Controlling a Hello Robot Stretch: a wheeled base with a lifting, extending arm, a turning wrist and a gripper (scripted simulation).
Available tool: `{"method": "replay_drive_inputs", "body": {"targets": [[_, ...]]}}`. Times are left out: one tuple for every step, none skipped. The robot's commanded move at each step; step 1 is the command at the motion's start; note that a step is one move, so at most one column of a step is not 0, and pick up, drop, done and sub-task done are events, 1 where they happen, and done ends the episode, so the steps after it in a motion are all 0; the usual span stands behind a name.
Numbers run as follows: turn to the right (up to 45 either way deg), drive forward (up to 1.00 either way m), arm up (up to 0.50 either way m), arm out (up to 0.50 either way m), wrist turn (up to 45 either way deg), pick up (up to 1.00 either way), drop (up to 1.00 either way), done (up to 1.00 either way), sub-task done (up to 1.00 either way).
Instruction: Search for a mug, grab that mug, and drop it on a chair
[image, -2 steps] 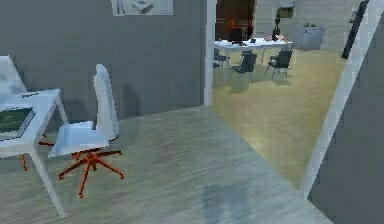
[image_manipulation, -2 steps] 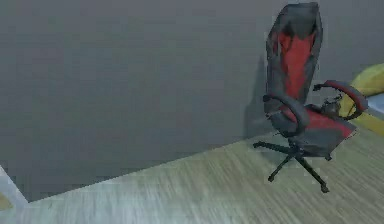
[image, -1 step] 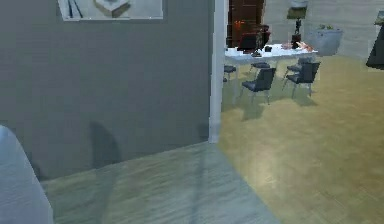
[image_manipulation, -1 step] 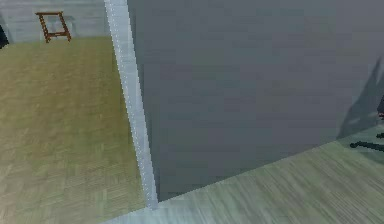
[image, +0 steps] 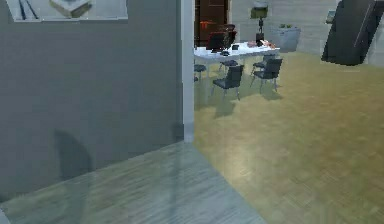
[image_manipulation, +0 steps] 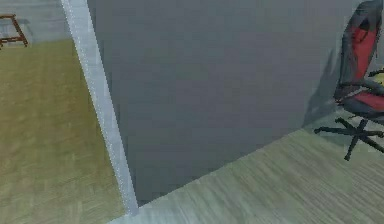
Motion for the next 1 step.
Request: {"method": "replay_drive_inputs", "body": {"targets": [[0.0,0.25,0.0,0.0,0.0,0.0,0.0,0.0,0.0]]}}
